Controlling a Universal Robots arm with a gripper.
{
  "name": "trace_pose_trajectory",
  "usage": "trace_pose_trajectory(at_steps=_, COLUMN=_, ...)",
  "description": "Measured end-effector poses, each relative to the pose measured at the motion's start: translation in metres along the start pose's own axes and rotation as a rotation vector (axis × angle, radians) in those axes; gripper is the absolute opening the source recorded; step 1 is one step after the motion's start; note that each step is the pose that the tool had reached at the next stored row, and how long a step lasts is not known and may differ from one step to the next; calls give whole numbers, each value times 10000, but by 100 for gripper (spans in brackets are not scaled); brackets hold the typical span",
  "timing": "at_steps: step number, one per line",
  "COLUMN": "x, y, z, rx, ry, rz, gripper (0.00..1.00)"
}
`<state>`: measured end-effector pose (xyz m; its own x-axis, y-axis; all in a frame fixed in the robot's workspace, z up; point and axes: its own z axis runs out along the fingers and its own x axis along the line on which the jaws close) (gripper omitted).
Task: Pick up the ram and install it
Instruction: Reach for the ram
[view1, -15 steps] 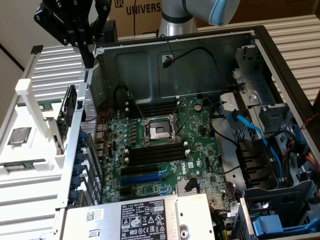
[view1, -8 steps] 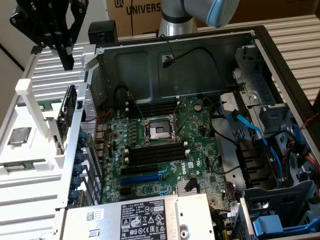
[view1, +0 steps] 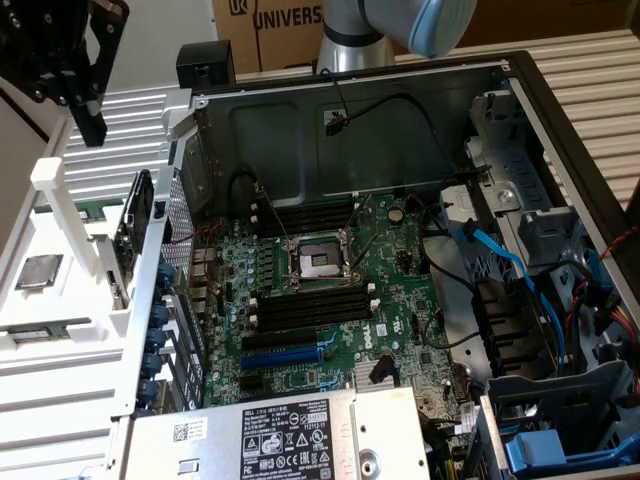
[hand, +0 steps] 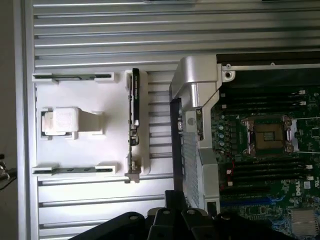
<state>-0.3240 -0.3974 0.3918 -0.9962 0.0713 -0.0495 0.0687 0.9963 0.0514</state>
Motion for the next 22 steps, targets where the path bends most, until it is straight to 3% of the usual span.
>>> trace_pose_trajectory(at_steps=5, x=225, y=-2, z=-4, rx=3, ry=1, rz=0, gripper=10)
trace_pose_trajectory(at_steps=9, x=407, y=6, z=-1, rx=12, ry=71, rz=4, gripper=10)
trace_pose_trajectory(at_steps=14, x=638, y=45, z=12, rx=11, ry=76, rz=5, gripper=10)
trace_pose_trajectory(at_steps=19, x=718, y=80, z=9, rx=42, ry=194, rz=-77, gripper=10)
trace_pose_trajectory(at_steps=22, x=743, y=84, z=19, rx=51, ry=212, rz=-342, gripper=10)
